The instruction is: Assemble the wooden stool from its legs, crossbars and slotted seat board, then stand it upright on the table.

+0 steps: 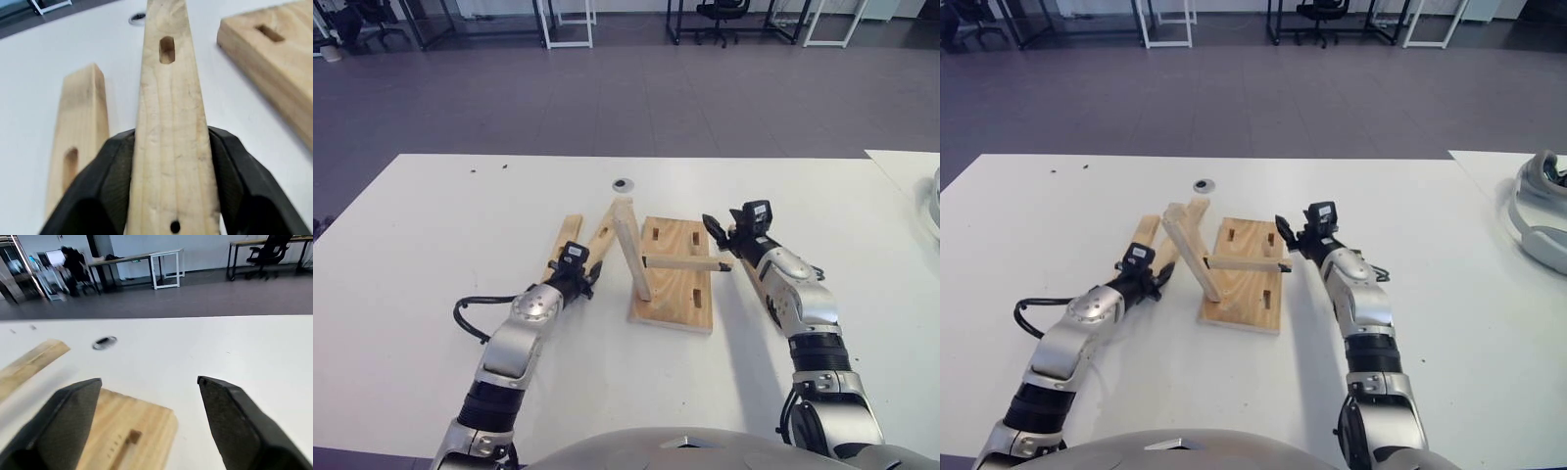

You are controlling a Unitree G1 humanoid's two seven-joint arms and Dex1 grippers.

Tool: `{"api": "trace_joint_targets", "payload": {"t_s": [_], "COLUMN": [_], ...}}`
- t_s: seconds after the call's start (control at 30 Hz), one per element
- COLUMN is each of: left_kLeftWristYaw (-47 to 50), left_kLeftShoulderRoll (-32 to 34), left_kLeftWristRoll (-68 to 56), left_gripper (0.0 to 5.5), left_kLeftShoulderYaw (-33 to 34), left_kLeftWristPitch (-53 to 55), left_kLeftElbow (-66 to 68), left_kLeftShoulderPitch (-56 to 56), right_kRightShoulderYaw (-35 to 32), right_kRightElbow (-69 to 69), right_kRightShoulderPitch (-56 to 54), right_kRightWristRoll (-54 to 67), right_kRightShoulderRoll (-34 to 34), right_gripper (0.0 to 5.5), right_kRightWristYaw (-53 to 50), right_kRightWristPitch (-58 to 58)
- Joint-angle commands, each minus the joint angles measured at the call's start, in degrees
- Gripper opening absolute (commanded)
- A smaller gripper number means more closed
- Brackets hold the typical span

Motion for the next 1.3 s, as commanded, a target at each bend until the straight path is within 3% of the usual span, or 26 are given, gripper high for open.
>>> {"api": "trace_joint_targets", "payload": {"t_s": [0.03, 0.2, 0.43, 0.8, 0.9, 1.13, 1.2, 1.3], "left_kLeftWristYaw": [-8.51, -20.71, -26.05, -26.98, -27.31, -24.54, -19.32, -12.53], "left_kLeftShoulderRoll": [0.98, 4.29, 4.79, 6.12, 6.13, 4.92, 3.67, 1.87], "left_kLeftWristRoll": [-2.72, -7.45, -6.35, -2.65, -3.30, -3.74, -3.59, -1.32], "left_gripper": [2.11, 2.10, 2.10, 2.10, 2.10, 3.44, 3.84, 4.33], "left_kLeftShoulderYaw": [1.13, 3.96, 1.32, 0.04, 0.27, 1.00, 2.36, 0.53], "left_kLeftWristPitch": [-12.68, -21.87, -24.89, -28.83, -28.39, -26.00, -21.24, -16.56], "left_kLeftElbow": [4.17, 9.22, 11.13, 10.46, 10.44, 9.00, 5.77, -3.01], "left_kLeftShoulderPitch": [-6.84, -15.94, -19.32, -20.18, -20.03, -18.42, -12.18, 1.63], "right_kRightShoulderYaw": [-6.49, -12.27, -16.07, -14.92, -14.60, -18.18, -19.95, -23.85], "right_kRightElbow": [-0.29, -1.99, -1.68, -2.61, -3.53, -8.46, -17.62, -35.33], "right_kRightShoulderPitch": [-8.11, -18.77, -23.77, -21.65, -20.25, -14.58, -5.28, 15.55], "right_kRightWristRoll": [12.80, 29.11, 39.82, 40.87, 40.55, 39.04, 37.43, 41.04], "right_kRightShoulderRoll": [1.48, 4.57, 6.80, 5.76, 5.63, 3.22, 0.95, 2.93], "right_gripper": [3.66, 3.66, 3.66, 1.41, 1.03, 1.00, 1.00, 1.00], "right_kRightWristYaw": [2.43, -0.20, -9.51, -14.53, -14.39, -15.60, -17.56, -25.22], "right_kRightWristPitch": [7.15, 15.66, 20.26, 21.50, 21.04, 16.47, 15.91, 18.26]}}
